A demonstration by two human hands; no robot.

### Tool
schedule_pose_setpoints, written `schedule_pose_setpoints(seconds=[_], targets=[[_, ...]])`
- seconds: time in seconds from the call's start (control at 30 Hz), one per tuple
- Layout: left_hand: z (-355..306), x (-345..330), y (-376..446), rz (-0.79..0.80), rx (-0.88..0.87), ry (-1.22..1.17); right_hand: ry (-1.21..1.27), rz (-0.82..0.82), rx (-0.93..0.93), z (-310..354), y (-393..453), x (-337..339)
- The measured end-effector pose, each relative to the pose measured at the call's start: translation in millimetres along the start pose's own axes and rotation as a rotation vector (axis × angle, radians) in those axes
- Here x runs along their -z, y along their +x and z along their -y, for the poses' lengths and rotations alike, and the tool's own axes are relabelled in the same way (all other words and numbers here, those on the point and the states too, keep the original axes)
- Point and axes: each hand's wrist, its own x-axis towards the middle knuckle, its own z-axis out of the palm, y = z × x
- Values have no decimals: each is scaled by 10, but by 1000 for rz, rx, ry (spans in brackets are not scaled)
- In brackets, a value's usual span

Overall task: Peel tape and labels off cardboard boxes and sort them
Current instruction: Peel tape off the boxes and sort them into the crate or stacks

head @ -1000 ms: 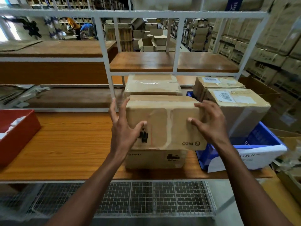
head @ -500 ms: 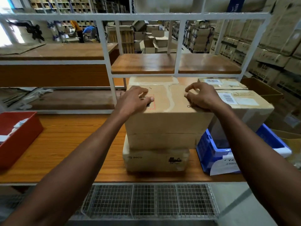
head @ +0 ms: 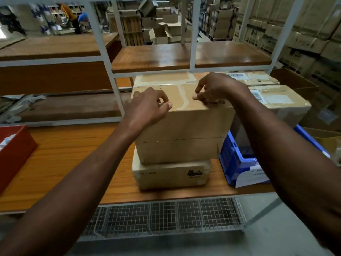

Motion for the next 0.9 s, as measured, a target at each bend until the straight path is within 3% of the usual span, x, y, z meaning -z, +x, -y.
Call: schedule_pose_setpoints(seconds=[0.17,0.3,0.4,0.53,0.7,0.8,0.9], targets=[[-43,54,-96,95,9,-40,-17,-45,20,-40,-48,-114],[-20,42,-202,39,22,-10,-39,-109,54,5,-201,-251],[-3,-52,-293,-75,17,-19,156,-250,78,-38,-448,-325],[144,-135,-356,-134,-43,-31,320,-597,66,-217,-720,-723],[266,-277,-513,-242,-176,29,582,-631,128,-420,-919,-1121],[293,-441,-693,-379,47,-110,731,-576,28,-491,-991,-1180],[263,-550,-858,-359,261,-487,918,-483,-85,-580,-1017,-1319]])
